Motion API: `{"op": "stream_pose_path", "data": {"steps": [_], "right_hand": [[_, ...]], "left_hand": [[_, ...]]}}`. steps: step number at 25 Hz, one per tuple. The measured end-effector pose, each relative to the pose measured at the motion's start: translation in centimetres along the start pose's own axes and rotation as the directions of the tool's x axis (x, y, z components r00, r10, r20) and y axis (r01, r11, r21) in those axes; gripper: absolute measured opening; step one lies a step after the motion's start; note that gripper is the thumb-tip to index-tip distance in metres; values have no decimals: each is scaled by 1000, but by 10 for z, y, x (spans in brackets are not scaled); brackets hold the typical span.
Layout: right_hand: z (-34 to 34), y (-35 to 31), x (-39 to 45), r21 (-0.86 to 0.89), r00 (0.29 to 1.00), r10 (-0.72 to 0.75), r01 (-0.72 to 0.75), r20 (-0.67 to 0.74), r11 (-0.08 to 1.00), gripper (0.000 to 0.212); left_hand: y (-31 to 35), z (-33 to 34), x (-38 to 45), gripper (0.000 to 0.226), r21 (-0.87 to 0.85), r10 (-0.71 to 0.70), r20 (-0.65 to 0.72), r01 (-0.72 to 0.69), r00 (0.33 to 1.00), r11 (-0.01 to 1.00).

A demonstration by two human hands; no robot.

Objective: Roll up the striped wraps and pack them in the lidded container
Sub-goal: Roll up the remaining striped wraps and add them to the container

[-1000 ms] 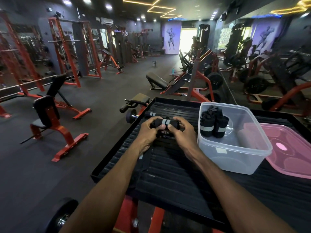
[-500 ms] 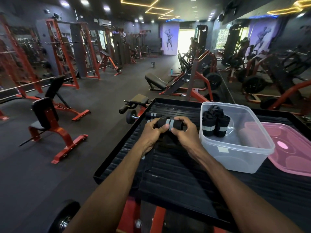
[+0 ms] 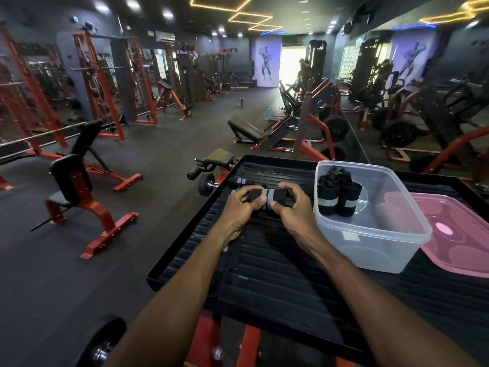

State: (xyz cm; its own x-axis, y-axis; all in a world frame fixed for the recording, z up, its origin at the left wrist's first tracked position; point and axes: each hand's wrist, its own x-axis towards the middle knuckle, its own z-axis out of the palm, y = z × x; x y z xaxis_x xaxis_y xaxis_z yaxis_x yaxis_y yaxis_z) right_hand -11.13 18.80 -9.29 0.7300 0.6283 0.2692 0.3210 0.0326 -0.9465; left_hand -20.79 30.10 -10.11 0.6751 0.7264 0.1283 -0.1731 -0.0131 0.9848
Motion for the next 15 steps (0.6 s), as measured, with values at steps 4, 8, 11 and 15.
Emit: {"op": "stream_pose_path", "data": {"steps": [4,8,11,15], "right_hand": [[5,2,0,110,978,196,-203,73,973,34],[5,5,-1,13,998,57,-57,-11,998,12],[2,4,-1,-59,1000,-15,13,-24,998,22],[4,6,-1,-74,1000,2,-2,11,997,39]], "left_hand": [[3,-1,-3,38,103,74,6,-75,997,992],[6,1,-3,34,-41,-19,61,21,998,999],[6,3,-3,21,-76,-87,45,90,995,993],[1,2,0,24,17,-15,-13,15,1000,1000]]}}
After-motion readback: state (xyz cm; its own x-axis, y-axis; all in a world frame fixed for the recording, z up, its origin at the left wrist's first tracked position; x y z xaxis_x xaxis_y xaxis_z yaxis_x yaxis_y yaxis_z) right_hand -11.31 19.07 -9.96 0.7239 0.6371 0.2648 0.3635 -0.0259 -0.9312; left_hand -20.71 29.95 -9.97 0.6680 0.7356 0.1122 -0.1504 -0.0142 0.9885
